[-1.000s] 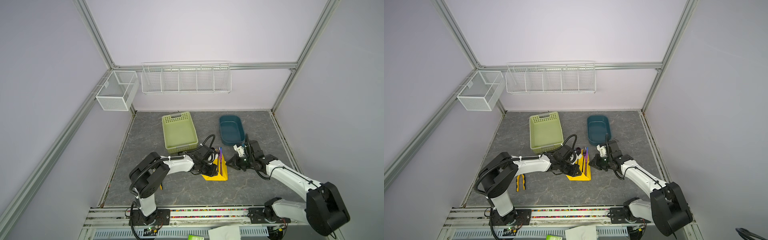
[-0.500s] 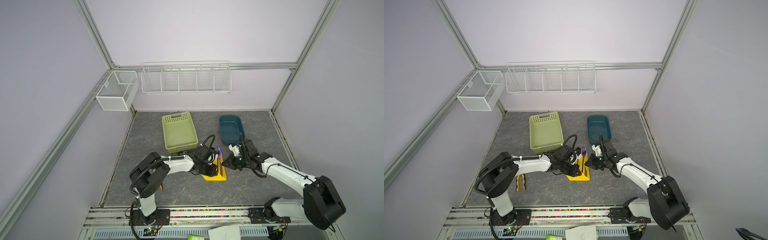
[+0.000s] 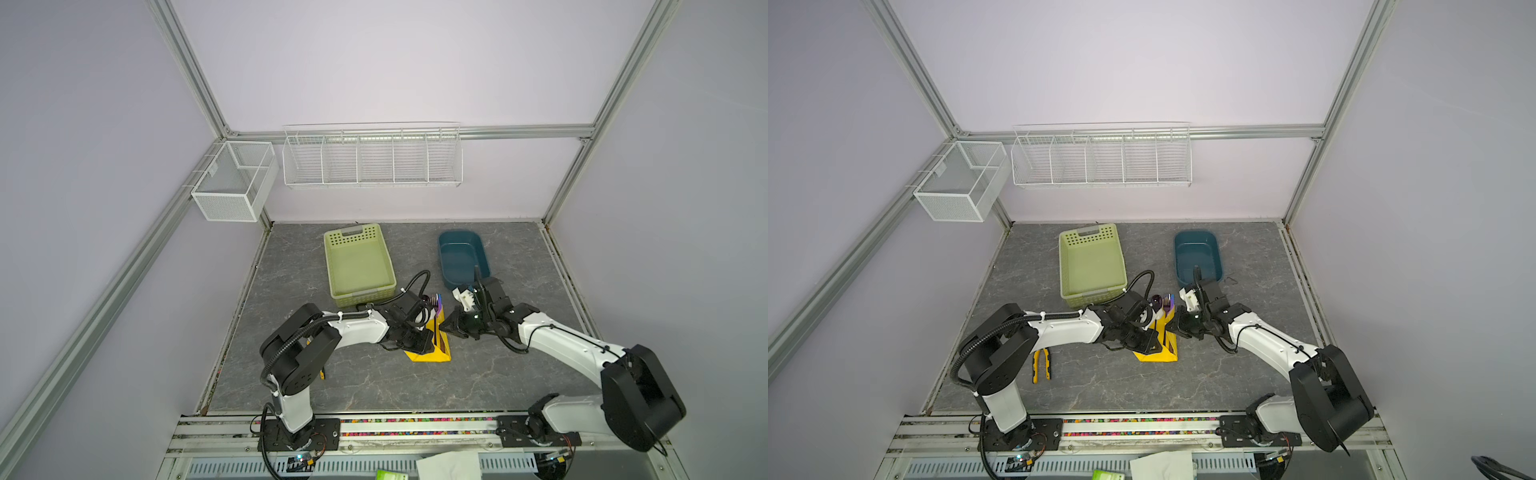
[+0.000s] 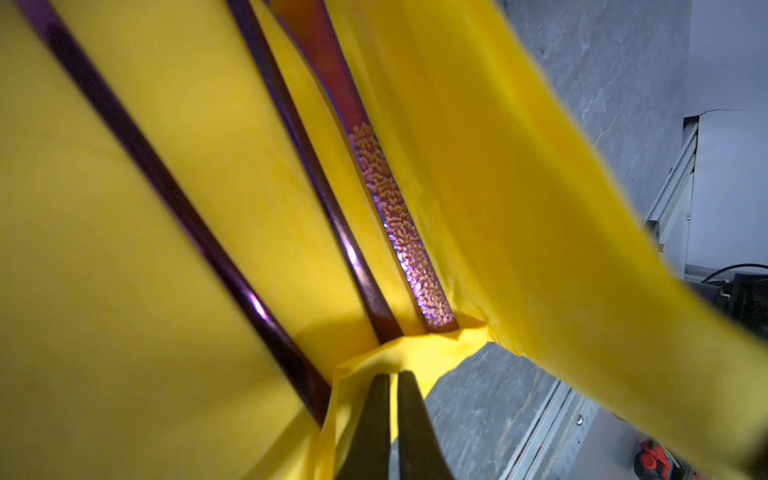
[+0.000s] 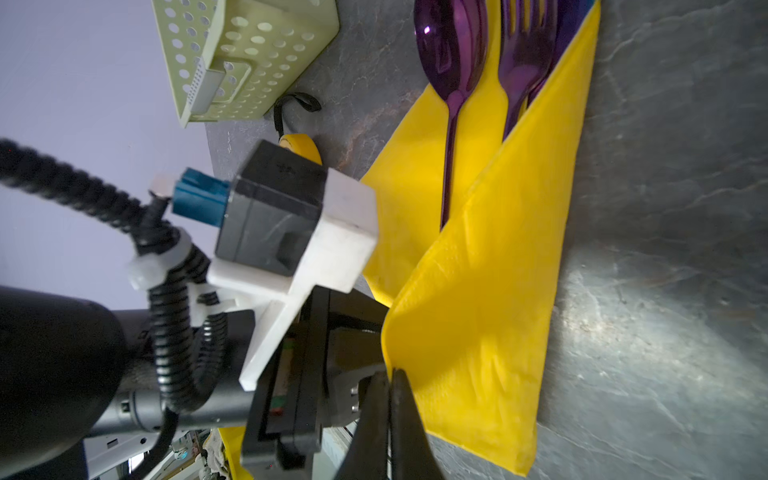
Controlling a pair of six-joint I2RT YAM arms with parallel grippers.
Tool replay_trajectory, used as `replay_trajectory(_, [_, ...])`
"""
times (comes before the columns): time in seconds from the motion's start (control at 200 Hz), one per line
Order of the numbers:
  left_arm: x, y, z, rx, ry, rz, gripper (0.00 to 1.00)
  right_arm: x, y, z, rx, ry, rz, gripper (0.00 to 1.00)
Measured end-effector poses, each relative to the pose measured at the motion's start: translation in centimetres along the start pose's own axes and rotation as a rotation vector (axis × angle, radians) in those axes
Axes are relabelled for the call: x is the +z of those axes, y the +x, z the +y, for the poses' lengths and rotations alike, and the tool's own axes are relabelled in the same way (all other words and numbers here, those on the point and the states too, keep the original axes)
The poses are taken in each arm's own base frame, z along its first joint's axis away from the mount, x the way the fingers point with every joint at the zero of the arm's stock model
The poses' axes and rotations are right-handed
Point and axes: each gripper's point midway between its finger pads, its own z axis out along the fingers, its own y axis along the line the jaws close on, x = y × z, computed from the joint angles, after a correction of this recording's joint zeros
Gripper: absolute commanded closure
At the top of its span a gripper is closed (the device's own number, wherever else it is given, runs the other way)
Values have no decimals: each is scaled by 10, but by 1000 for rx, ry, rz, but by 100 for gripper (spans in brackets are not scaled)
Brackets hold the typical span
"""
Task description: Place the utensils on the paper napkin and roll it up
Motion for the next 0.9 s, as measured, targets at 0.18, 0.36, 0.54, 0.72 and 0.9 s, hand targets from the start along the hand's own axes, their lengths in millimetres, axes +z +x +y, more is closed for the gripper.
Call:
replay_trajectory(0.18, [0,0,0,0,-2,-2,92,14,0,-4,18,2,21,93])
replay_trajectory(0.36, [0,-1,2,-1,-13,-4,92,29,4,-7,30,5,52,93])
replay_trajectory(0.54, [-4,-2,3,1,-27,-15,92,46,6,-13,43,5,81,93])
replay_trajectory(0.72, [-11,-1,1,4,-33,-18,90,63,9,-19,57,11,115,93])
replay_trajectory(0.9, [-19,11,3,1,-40,-5,90,71,8,-15,52,-4,123,93])
